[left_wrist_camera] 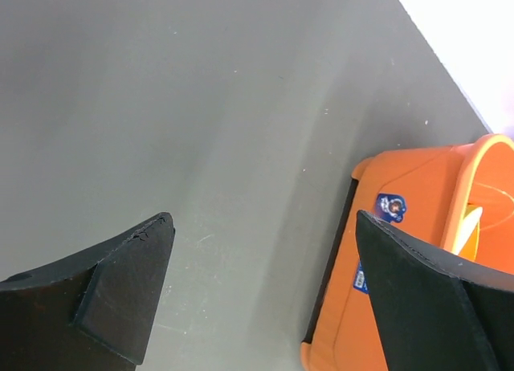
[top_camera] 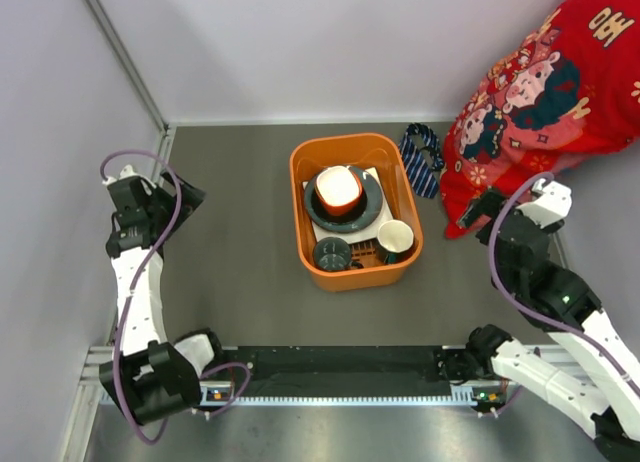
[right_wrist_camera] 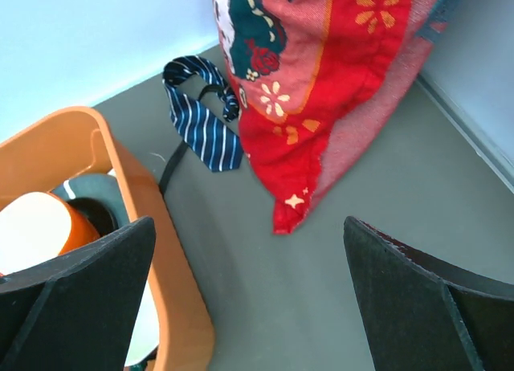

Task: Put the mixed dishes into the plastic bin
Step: Reset both arms

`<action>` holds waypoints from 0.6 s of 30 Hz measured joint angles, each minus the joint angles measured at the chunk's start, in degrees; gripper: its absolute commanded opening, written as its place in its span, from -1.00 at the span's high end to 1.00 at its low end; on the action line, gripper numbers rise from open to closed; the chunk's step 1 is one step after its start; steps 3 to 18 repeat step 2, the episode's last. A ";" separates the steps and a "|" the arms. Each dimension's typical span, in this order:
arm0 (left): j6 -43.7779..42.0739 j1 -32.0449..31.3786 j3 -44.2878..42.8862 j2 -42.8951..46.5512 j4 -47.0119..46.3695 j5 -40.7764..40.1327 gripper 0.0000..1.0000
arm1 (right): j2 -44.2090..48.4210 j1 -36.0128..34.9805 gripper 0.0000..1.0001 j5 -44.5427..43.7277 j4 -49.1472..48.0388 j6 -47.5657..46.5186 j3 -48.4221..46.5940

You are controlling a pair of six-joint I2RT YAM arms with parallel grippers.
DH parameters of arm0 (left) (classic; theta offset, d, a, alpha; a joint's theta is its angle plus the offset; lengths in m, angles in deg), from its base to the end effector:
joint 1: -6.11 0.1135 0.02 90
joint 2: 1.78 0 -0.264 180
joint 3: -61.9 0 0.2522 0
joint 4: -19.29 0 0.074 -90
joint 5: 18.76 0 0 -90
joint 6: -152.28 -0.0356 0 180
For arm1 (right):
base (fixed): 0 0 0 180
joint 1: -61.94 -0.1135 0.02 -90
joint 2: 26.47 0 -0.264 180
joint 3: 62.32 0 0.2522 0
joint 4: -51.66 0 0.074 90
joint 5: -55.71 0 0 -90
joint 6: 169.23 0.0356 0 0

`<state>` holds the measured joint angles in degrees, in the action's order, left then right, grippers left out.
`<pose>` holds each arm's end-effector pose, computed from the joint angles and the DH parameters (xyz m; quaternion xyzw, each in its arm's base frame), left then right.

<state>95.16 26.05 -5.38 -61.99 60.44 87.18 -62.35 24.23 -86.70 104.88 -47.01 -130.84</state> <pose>0.2184 0.0688 0.3130 -0.3309 0.8124 -0.1740 0.4476 0.1028 0.0438 0.3706 0.2158 0.7488 -0.0047 0.6267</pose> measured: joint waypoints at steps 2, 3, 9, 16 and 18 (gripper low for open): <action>-0.11 0.00 0.00 0.00 0.44 -0.46 -0.98 | 0.70 0.02 -0.98 0.11 0.96 0.33 0.02; -0.11 0.00 0.00 0.00 0.44 -0.46 -0.98 | 0.70 0.02 -0.98 0.11 0.96 0.33 0.02; -0.11 0.00 0.00 0.00 0.44 -0.46 -0.98 | 0.70 0.02 -0.98 0.11 0.96 0.33 0.02; -0.11 0.00 0.00 0.00 0.44 -0.46 -0.98 | 0.70 0.02 -0.98 0.11 0.96 0.33 0.02; -0.11 0.00 0.00 0.00 0.44 -0.46 -0.98 | 0.70 0.02 -0.98 0.11 0.96 0.33 0.02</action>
